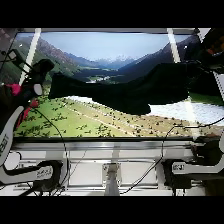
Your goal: Fold the clothes and pants, and hang the long-sleeved shirts on hangers.
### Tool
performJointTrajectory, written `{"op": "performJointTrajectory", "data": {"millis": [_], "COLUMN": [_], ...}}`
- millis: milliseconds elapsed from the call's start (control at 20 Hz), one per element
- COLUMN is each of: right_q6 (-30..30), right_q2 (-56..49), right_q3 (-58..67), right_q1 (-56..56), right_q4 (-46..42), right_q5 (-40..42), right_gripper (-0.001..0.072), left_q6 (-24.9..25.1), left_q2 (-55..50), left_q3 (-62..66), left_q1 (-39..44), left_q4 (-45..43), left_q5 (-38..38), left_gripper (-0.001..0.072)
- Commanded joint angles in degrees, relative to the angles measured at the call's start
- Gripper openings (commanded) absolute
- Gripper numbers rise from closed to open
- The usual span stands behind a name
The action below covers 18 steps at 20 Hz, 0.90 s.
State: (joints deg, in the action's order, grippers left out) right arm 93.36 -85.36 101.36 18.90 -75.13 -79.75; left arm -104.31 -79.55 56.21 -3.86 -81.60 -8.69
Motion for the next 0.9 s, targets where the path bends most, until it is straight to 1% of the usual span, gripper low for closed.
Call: {"op": "performJointTrajectory", "data": {"millis": [0,50,100,200,250,350,400,450,500,550,600,700,750,850], "right_q6": [-0.96,-1.57,-1.57,-1.97,-1.95,-1.92,-1.92,-1.92,-1.95,-1.95,-1.95,-1.97,-1.99,-2.03], "right_q2": [-1.86,-2.32,-2.84,-3.93,-4.24,-4.44,-4.42,-4.42,-4.42,-4.42,-4.42,-4.42,-4.42,-4.42], "right_q3": [0.02,0.02,0.07,0.2,0.2,0.2,0.2,0.2,0.2,0.2,0.2,0.2,0.2,0.2], "right_q1": [-0.02,0.04,0.04,0.04,0.04,0.04,0.04,0.04,0.04,0.04,0.04,0.02,0.02,0.02], "right_q4": [0.09,0.04,-0.07,-0.09,-0.02,0.52,0.79,0.79,0.79,0.79,0.92,1.95,2.47,3.61], "right_q5": [-0.2,-0.22,-0.22,0.98,2.19,4.48,5.18,5.53,5.79,5.79,5.73,5.66,5.62,5.57], "right_gripper": [0.0046,0.0045,0.0045,0.0045,0.0045,0.0045,0.0045,0.0045,0.0045,0.0045,0.0045,0.0045,0.0045,0.0045], "left_q6": [7.06,11.26,16.41,28.46,35.5,49.29,55.15,58.29,60.35,60.41,60.41,60.0,58.99,55.01], "left_q2": [5.73,6.82,7.5,7.5,6.86,4.98,3.91,2.86,1.88,0.87,0.02,-1.44,-2.05,-3.54], "left_q3": [-0.02,-0.02,0.0,-0.04,-0.07,-0.09,-0.09,-0.09,-0.09,-0.09,-0.09,-0.09,-0.07,-0.07], "left_q1": [-3.65,-4.96,-6.36,-9.27,-10.84,-13.64,-14.58,-15.19,-15.43,-15.58,-15.67,-15.67,-15.67,-15.78], "left_q4": [-3.65,-5.73,-5.77,-3.58,-0.39,8.46,10.93,11.41,11.37,11.39,11.43,11.91,13.16,15.67], "left_q5": [23.15,29.2,35.04,46.95,52.02,59.17,60.98,61.33,60.89,59.54,57.53,53.24,51.43,49.11], "left_gripper": [0.0014,0.0013,0.0012,0.0011,0.0012,0.0013,0.0015,0.0075,0.0311,0.0514,0.0539,0.0539,0.0539,0.0538]}}
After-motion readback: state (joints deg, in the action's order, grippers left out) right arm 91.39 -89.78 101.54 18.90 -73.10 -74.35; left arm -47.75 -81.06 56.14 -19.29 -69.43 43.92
